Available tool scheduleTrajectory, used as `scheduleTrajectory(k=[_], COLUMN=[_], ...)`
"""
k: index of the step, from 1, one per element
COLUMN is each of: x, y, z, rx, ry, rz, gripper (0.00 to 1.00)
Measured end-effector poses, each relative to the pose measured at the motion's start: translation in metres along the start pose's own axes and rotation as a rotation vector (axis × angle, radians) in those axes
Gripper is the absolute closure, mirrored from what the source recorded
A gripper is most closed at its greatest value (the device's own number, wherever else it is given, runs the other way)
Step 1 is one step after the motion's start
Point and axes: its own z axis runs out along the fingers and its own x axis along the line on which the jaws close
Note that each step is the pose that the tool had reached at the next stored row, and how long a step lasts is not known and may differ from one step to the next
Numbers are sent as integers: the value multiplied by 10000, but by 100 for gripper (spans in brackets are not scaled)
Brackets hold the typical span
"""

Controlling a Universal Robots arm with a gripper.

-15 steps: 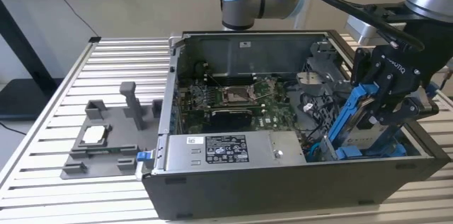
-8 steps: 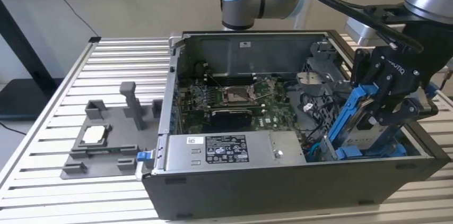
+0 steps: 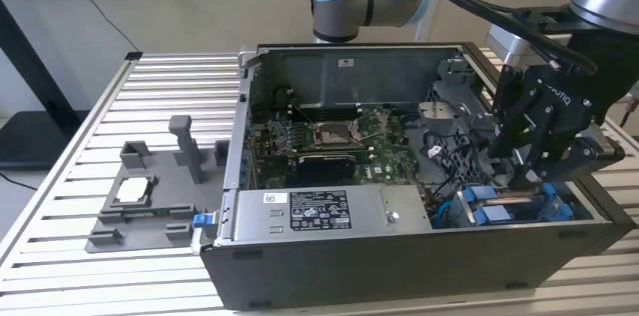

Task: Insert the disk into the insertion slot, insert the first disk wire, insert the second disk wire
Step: 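Insert the disk into the insertion slot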

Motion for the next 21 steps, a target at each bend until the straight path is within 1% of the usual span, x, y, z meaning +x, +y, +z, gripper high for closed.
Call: scheduleTrajectory(k=[2,4,7,10,12,13,14,16,18,19,20,21], x=[0,-1,0,0,-1,0,0,-1,0,-1,-1,-2], y=[0,1,3,7,9,9,13,17,23,25,28,31], z=[-3,-24,-85,-168,-202,-210,-210,-211,-211,-211,-210,-211], rx=[0,0,0,0,1,7,28,108,216,319,489,673], ry=[0,2,-5,-8,-19,-45,-171,-534,-895,-1024,-1068,-1070], rz=[0,1,0,0,0,-2,-6,-23,-43,-58,-72,-89], gripper=[47,47,47,47,47,47,47,47,47,47,47,47])
